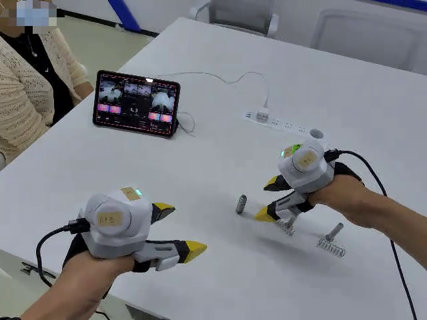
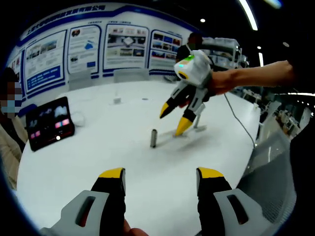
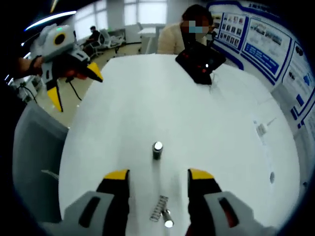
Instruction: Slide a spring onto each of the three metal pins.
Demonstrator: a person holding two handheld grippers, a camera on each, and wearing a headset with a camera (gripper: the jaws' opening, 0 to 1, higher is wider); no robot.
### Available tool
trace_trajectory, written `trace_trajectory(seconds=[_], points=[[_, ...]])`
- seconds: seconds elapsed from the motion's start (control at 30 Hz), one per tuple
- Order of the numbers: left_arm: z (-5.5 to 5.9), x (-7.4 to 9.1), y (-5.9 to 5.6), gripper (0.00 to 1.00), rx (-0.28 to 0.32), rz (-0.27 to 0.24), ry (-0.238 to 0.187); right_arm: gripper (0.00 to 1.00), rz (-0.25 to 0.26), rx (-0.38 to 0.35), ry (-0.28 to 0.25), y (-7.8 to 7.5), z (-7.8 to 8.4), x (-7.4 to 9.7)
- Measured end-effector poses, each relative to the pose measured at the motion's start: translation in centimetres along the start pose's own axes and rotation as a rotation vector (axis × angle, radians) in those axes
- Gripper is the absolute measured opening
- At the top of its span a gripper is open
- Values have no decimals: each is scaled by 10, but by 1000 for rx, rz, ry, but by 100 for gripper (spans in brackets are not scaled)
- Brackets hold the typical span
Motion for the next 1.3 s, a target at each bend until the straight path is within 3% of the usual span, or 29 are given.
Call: trace_trajectory(seconds=[0.4, 0.5, 0.8, 1.3], points=[[-5, -8, -7, 60, -4, 15, -4, 56, 116, -132, -233, 19, 11, 44], [-7, -9, -9, 60, -7, 18, -3, 58, 145, -155, -271, 24, 16, 55], [-11, -15, -12, 61, -24, 38, 1, 65, 206, -238, -356, 44, 35, 73], [-18, -17, -11, 61, -21, 43, -6, 72, 332, -407, -457, 92, 81, 96]])
Point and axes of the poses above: the centre of the closed fingertips' face, and the gripper's own axes: x roughly backward along the fingers, y roughly to its left, z roughly out of its underside, the point moved 4 cm from there along x, roughly backward along the fingers, and after that the axes turned 12 degrees about -z, right-handed, at the moved point
